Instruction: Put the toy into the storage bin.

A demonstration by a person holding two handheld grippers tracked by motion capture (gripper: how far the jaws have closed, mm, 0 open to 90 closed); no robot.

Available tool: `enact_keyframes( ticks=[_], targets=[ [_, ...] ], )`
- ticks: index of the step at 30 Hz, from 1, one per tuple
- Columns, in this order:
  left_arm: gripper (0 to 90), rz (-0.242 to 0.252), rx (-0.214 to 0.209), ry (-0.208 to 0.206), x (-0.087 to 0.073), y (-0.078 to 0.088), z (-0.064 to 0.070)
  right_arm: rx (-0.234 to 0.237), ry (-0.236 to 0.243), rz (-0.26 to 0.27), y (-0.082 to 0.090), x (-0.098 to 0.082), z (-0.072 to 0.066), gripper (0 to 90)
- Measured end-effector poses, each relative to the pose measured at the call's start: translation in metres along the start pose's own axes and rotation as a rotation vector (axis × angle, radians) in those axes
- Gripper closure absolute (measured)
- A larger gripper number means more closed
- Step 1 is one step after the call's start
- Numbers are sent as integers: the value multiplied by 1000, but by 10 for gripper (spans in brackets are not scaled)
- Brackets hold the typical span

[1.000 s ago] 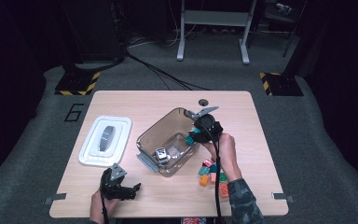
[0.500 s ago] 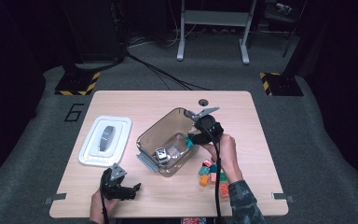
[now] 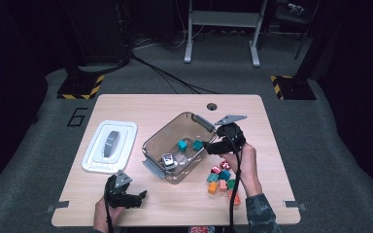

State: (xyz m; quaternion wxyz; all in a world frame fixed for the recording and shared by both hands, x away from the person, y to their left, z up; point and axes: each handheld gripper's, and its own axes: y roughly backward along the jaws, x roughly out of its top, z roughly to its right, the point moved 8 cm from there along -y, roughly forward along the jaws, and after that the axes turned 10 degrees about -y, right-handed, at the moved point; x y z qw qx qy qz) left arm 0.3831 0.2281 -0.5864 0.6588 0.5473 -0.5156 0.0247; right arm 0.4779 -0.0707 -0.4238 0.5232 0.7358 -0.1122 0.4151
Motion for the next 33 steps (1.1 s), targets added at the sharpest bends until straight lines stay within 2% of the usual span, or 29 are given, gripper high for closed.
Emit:
enact_keyframes(
  ticks=[8,16,18,19,25,26,27,30,33],
  targets=[
    [45,0,0,0,0,0,0,-10,-36,-6,7,-25,20,122],
    [45,5,4,1,0,0,0,-14,-109,-28,2,-55,37,77],
    [45,5,4,2,0,0,0,-17,-139,-38,-1,-63,41,65],
    [45,5,4,1,0,0,0,-13,-128,-40,-3,-66,44,57],
    [45,-1,-1,0,0,0,0,-28,-174,-84,-17,-83,57,23],
    [45,0,1,0,0,0,0,-31,-200,-100,-20,-87,58,22],
    [44,5,4,2,0,-1,0,-30,-190,-109,-25,-90,61,21],
    [44,5,4,2,0,0,0,-36,-209,-127,-33,-96,65,7],
    [45,5,4,2,0,0,0,-45,-211,-170,-43,-102,69,6]
  ],
)
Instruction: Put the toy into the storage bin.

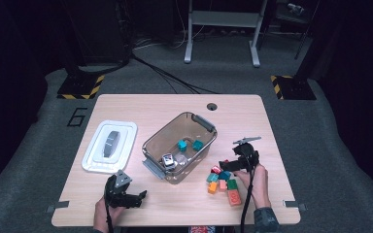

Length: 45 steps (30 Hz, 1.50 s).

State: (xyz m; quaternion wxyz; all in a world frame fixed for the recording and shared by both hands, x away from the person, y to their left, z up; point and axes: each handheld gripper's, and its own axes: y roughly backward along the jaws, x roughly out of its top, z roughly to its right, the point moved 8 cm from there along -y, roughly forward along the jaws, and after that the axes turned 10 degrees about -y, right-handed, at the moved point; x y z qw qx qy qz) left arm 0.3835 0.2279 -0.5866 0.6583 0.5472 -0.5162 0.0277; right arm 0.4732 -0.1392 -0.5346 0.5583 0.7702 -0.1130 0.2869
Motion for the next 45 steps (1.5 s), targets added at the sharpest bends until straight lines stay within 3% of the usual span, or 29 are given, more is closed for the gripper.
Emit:
enact_keyframes(
  ticks=[3,8,13,30,33,45],
  targets=[
    [45,-4,-2,-1,0,0,0,-11,-7,-13,-7,-1,0,146],
    [45,0,0,0,0,0,0,-38,-7,-58,-15,-3,-1,306],
    [44,0,0,0,0,0,0,-52,-1,-69,-17,-2,-3,421],
    [45,0,0,0,0,0,0,-78,35,-128,-29,-4,-7,578],
    [45,0,0,0,0,0,0,-90,32,-121,-29,-3,-8,587],
    [44,0,0,0,0,0,0,-63,20,-61,-15,8,-7,589]
  ],
)
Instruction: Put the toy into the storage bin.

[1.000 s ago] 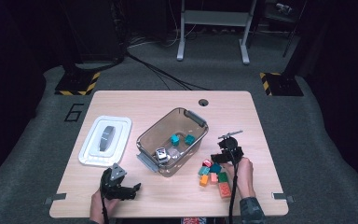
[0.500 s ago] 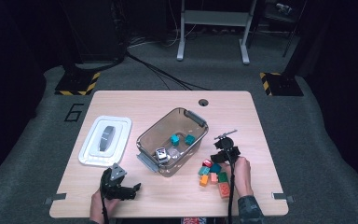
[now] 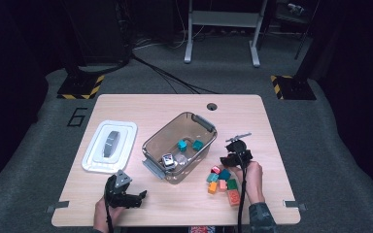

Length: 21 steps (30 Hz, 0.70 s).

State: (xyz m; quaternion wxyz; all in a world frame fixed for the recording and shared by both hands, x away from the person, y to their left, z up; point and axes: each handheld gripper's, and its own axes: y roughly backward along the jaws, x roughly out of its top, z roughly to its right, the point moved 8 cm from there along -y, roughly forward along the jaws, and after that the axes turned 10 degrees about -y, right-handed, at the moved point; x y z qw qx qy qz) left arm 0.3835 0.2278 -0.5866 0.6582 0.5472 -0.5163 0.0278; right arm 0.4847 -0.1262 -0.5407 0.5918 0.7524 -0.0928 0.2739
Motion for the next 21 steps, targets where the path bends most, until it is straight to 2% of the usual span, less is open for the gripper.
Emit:
enact_keyframes(
  ticks=[4,8,21],
  targets=[
    [45,0,0,0,0,0,0,6,-14,30,7,4,0,589],
    [45,-6,-5,-1,0,0,0,7,-5,69,15,10,1,590],
    [44,-2,-2,-1,0,0,0,14,5,127,34,24,-3,590]
  ],
)
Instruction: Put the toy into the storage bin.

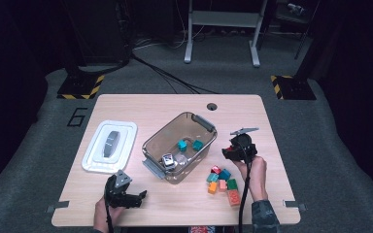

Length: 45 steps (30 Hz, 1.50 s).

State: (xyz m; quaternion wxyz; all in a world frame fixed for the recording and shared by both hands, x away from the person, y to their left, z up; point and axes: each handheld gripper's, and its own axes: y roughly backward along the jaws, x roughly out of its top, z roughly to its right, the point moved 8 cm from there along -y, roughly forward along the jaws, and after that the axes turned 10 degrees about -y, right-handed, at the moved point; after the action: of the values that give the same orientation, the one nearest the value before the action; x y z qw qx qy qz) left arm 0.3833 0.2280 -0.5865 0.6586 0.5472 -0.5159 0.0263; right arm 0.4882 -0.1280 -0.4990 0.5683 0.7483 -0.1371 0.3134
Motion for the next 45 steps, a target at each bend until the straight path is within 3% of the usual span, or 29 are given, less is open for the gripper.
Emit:
enact_keyframes(
  ticks=[26,45],
  targets=[
    [44,2,2,1,0,0,0,-1,41,91,32,37,-12,590],
    [45,2,2,1,0,0,0,21,91,143,48,71,-37,590]
  ],
)
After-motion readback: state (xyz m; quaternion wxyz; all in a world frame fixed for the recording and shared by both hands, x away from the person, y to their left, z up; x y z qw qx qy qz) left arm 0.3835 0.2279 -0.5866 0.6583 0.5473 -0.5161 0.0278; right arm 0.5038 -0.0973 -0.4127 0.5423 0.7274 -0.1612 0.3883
